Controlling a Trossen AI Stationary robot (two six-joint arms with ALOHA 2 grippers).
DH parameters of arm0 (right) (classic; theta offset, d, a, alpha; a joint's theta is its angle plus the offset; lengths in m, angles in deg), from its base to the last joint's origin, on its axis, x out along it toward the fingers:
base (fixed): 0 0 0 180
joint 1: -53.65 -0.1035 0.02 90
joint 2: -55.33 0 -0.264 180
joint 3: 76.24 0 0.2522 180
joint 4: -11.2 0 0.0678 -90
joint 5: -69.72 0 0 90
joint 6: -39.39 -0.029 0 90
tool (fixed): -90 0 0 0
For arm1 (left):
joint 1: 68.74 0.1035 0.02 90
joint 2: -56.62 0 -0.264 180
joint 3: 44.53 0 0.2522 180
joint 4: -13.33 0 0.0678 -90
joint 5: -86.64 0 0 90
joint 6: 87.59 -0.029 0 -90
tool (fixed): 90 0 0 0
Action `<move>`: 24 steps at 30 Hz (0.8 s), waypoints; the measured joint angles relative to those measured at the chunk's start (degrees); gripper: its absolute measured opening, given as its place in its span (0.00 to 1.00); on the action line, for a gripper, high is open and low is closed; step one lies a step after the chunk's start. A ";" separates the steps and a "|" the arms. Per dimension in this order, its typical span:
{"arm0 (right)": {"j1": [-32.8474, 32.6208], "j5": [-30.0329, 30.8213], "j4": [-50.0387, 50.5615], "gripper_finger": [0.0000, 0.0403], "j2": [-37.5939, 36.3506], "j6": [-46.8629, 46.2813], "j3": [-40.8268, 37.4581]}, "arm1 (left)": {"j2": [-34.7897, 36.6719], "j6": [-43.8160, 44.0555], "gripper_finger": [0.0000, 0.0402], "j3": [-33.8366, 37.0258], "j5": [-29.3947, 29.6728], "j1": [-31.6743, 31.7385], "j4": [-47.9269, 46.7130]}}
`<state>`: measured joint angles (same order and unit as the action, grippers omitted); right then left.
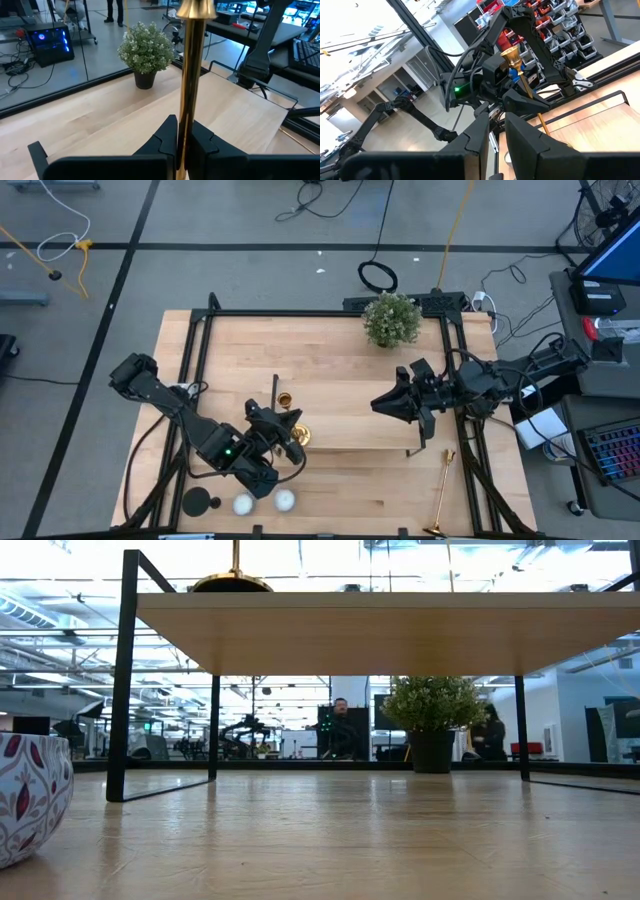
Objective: Pick & Place candle stick holders
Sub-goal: Put the left golden candleholder on the shelf
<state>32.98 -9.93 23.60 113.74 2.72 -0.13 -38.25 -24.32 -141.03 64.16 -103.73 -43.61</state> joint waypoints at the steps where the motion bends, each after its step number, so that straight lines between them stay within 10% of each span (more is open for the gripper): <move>1: 0.00 0.00 0.03 0.15 0.00 -0.04 0.00 | 0.00 -0.07 0.04 0.00 -0.35 0.07 -0.02; 24: 0.00 0.00 0.34 0.15 0.00 -0.12 0.00 | 0.46 1.09 0.23 0.09 -2.90 0.34 -0.02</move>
<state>32.98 -9.93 23.94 113.74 2.59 -0.13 -37.79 -23.23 -140.95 61.26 -103.39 -43.63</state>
